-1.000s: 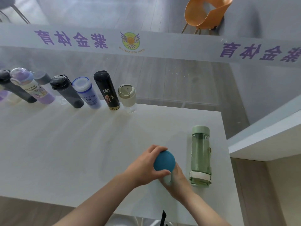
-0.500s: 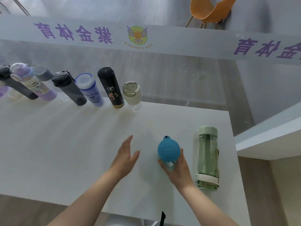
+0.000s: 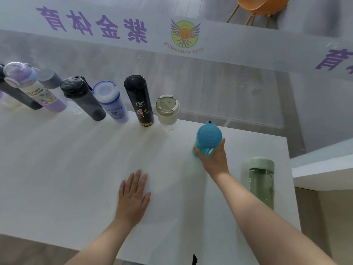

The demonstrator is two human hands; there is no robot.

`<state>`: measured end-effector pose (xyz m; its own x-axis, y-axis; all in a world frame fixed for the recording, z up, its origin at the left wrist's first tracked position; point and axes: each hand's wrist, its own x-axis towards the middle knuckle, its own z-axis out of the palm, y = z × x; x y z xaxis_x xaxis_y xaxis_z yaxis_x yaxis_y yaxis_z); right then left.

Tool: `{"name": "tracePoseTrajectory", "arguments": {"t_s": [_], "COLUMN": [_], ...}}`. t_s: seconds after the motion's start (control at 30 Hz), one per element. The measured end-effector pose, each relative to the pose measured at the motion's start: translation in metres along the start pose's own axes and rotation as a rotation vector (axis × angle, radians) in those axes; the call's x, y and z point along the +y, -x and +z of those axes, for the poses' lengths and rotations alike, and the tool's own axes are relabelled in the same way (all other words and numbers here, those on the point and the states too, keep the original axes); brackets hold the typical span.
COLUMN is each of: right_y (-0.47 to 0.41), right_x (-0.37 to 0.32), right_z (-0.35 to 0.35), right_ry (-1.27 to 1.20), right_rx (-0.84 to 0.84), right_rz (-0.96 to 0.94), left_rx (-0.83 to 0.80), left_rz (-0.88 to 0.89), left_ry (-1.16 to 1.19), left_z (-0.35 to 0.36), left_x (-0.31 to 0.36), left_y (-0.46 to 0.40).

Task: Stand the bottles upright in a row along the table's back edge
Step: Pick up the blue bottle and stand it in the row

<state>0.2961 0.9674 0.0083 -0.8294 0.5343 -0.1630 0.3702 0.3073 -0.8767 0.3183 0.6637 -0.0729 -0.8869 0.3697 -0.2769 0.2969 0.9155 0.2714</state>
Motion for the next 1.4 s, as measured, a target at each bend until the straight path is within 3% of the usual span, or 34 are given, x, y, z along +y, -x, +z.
{"name": "tracePoseTrajectory", "arguments": {"t_s": [0.43,0.93,1.23,1.4], "right_y": [-0.08,-0.085,-0.015,0.051], "right_x": [-0.025,-0.018,0.012,0.036], "right_z": [0.025,0.025,-0.033,-0.089], "right_ry": [0.013,0.06,0.265,0.393], "right_rx": [0.084,0.03,-0.072,0.048], "right_rz": [-0.005,-0.01,0.033,-0.064], "left_rx": [0.073,0.059,0.073,0.117], "left_rz": [0.071,0.071,0.026,0.05], "left_ry": [-0.023,0.005,0.078,0.113], "left_z": [0.003,0.001,-0.006,-0.005], "left_x": [-0.007,-0.006,-0.001,0.026], "left_y": [-0.003,-0.004,-0.005,-0.007]}}
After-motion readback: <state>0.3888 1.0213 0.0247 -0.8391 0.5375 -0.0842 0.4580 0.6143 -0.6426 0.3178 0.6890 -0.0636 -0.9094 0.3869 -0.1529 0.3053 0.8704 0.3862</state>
